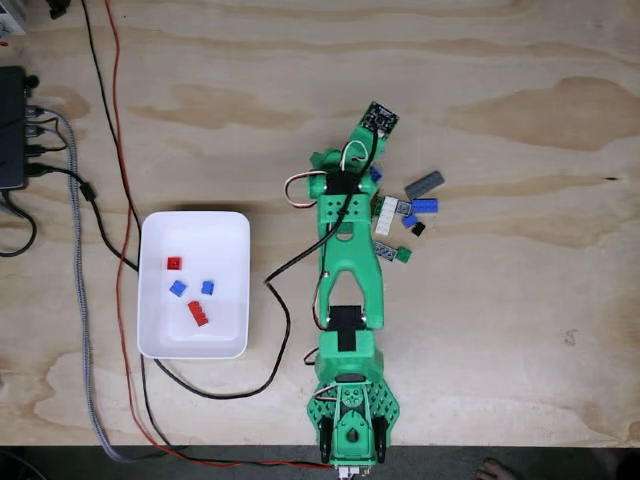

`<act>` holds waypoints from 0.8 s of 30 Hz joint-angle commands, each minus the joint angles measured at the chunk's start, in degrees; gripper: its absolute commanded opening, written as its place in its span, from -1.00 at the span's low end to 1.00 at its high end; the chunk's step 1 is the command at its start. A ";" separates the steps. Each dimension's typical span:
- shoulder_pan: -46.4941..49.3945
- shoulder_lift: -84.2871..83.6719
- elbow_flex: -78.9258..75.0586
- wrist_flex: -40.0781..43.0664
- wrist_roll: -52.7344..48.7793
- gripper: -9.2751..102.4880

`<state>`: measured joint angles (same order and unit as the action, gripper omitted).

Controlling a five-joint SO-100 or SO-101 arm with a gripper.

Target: Put all lego bricks in the bin.

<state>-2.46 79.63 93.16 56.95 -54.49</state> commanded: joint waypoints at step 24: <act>-2.29 1.41 1.05 -1.93 -3.87 -0.83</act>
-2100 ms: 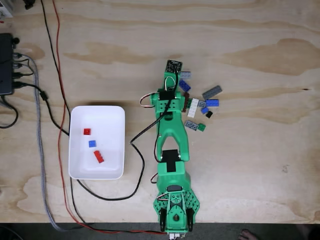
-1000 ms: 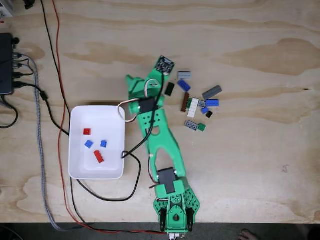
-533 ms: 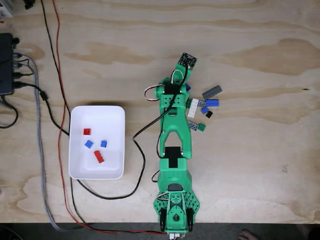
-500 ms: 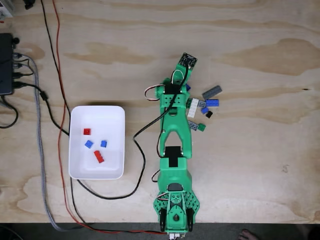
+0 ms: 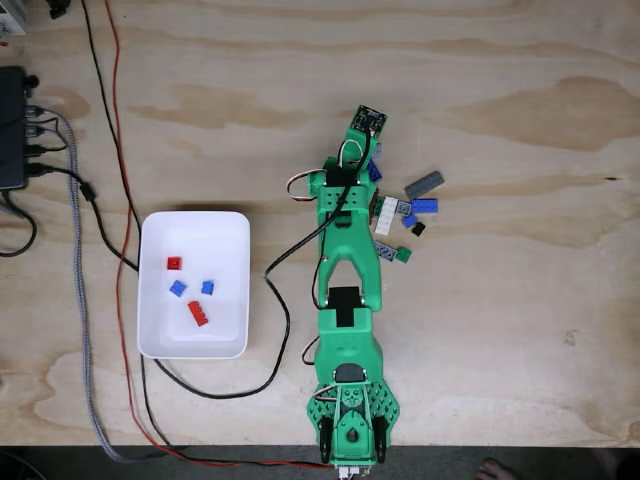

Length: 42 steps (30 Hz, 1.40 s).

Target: Put all lego bricks in the bin.

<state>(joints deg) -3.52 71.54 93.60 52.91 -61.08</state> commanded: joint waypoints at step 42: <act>5.89 15.56 1.14 4.66 -20.04 -0.27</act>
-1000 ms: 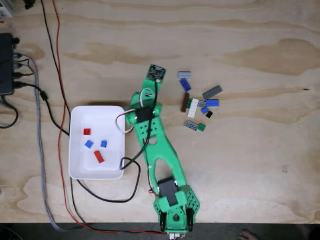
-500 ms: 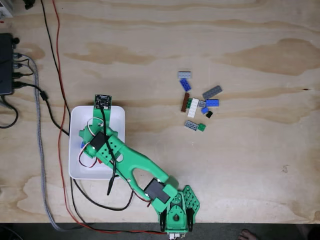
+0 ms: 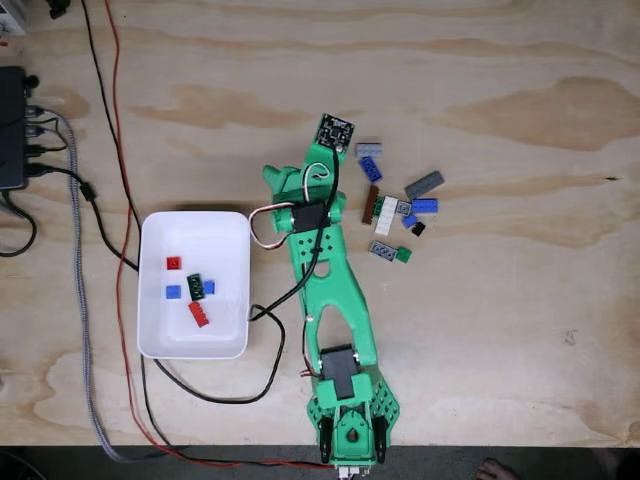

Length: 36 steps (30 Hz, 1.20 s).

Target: Put all lego bricks in the bin.

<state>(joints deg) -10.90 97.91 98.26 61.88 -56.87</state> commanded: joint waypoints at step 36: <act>17.23 -24.17 -7.03 -16.00 -42.80 -0.74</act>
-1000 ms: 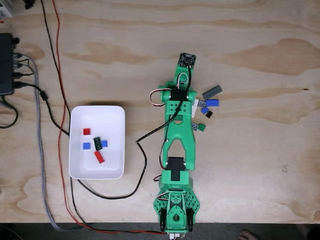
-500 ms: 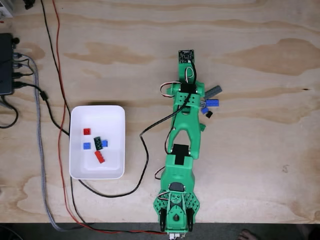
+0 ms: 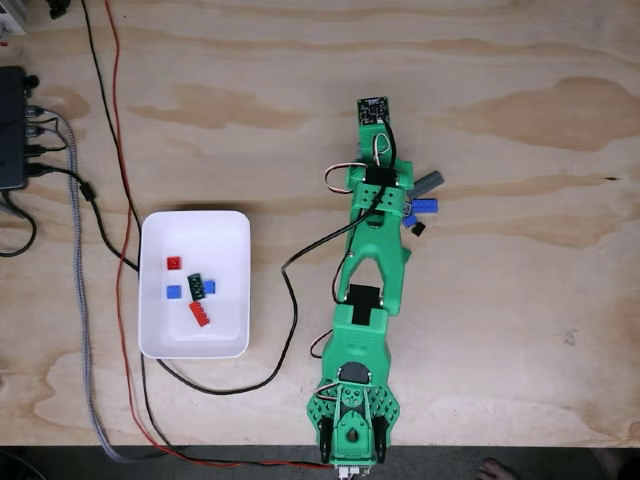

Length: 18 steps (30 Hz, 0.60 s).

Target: Put all lego bricks in the bin.

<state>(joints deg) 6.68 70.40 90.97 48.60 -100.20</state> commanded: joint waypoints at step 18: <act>-13.36 33.05 6.59 6.42 32.17 -0.83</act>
<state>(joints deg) 0.62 79.89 98.96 46.67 -84.64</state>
